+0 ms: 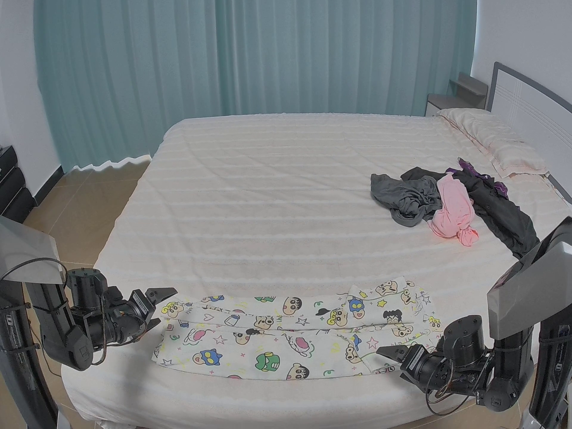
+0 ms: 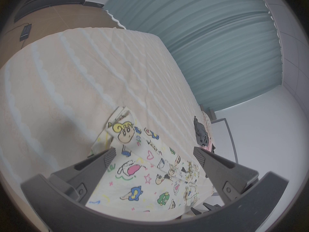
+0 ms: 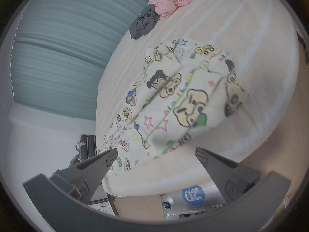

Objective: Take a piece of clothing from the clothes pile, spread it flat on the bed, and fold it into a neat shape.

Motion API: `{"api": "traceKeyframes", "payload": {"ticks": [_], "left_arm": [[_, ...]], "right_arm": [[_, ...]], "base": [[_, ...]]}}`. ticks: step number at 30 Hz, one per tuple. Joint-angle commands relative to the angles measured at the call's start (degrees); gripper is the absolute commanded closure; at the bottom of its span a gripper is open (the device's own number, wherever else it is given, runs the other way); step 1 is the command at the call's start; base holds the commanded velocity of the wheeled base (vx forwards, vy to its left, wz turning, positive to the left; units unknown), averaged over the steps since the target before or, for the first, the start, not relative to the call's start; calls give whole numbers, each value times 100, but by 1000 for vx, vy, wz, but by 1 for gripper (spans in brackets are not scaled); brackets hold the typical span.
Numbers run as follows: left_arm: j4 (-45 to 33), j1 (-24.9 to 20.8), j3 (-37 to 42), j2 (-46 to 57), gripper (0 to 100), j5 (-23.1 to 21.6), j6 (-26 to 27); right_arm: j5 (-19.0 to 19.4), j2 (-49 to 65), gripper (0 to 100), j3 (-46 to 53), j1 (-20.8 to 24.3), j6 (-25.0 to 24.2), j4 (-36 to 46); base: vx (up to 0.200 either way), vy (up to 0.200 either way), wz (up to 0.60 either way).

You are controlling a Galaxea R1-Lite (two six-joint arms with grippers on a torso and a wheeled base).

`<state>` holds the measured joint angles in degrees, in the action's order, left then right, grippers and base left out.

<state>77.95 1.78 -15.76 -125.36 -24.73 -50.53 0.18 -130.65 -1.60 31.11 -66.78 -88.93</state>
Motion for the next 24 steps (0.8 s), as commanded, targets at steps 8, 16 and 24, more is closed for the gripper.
{"api": "traceKeyframes", "payload": {"ticks": [8,16,24], "left_arm": [[1,-11,-59,-68,0,30,-1],[1,-11,-59,-68,0,30,-9],[1,-11,-67,-77,0,30,-9]], "right_arm": [[-414,-374,0,-587,0,16,-54],[-475,-400,0,-913,-149,77,-45],[-475,-620,0,-1194,-334,341,-45]], "base": [[0,0,0],[0,0,0],[0,0,0]]}}
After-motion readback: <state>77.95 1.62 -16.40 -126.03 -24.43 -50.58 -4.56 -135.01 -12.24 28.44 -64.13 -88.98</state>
